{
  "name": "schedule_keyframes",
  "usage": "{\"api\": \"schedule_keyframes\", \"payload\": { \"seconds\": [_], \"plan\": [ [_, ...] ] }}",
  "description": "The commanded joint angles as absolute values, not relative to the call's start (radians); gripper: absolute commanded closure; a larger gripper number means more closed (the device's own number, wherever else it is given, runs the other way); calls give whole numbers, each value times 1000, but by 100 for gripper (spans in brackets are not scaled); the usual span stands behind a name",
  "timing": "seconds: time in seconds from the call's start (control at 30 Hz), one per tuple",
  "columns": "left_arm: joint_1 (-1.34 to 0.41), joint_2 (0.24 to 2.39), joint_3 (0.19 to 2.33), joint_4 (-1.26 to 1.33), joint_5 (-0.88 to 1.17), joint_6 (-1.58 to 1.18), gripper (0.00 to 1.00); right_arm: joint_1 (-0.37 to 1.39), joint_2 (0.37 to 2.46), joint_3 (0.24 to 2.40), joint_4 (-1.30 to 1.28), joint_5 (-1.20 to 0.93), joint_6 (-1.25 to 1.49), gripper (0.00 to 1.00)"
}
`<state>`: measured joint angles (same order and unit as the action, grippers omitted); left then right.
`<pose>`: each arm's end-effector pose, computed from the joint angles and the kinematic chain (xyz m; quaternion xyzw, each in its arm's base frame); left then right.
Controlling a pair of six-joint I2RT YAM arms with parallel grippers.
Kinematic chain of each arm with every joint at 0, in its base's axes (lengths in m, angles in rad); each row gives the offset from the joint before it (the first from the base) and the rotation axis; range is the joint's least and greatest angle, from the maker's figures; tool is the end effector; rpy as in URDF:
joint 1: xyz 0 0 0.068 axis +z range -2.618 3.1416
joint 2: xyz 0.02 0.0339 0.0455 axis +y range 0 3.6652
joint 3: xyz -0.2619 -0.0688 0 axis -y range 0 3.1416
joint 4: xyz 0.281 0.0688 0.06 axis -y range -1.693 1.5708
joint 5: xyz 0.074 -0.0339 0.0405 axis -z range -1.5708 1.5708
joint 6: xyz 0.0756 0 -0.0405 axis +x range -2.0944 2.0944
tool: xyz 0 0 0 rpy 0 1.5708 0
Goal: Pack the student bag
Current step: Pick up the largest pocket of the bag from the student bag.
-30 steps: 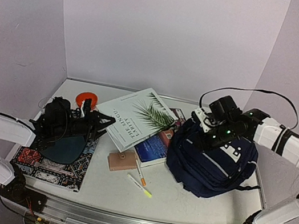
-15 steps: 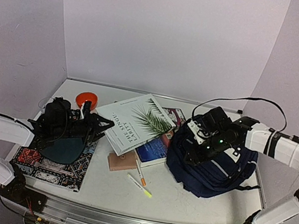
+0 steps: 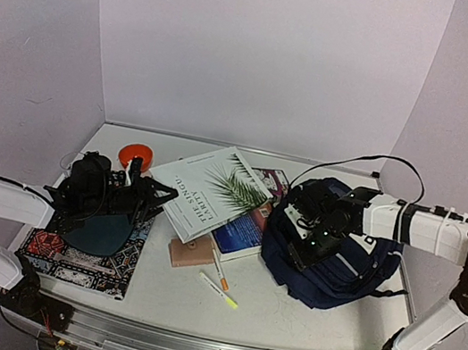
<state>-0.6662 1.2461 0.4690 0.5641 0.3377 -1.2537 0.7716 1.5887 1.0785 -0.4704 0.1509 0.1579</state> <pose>0.2368 -0.2180 0.1767 -0.1211 0.7649 -0.5821 0.2479 0.2817 0.2582 0.1669 -0.2673 0.9161 0.0655 0.2916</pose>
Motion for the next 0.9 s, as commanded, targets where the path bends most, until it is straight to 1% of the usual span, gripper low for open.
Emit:
{"api": "schedule_keyframes", "payload": {
  "seconds": [0.0,0.13,0.3,0.6,0.87],
  "plan": [
    [-658,1247,520,607,348,-1228,68,772,1562,1139,-605,344,182,48],
    [-657,1248,520,603,351,-1224,68,772,1539,1153,-613,394,175,52],
    [-655,1245,519,598,355,-1219,68,772,1539,1164,-625,400,166,55],
    [-650,1244,516,590,363,-1215,68,770,1540,1157,-646,438,142,55],
    [-650,1238,519,586,374,-1212,68,770,1579,1118,-567,302,98,55]
  ]
}}
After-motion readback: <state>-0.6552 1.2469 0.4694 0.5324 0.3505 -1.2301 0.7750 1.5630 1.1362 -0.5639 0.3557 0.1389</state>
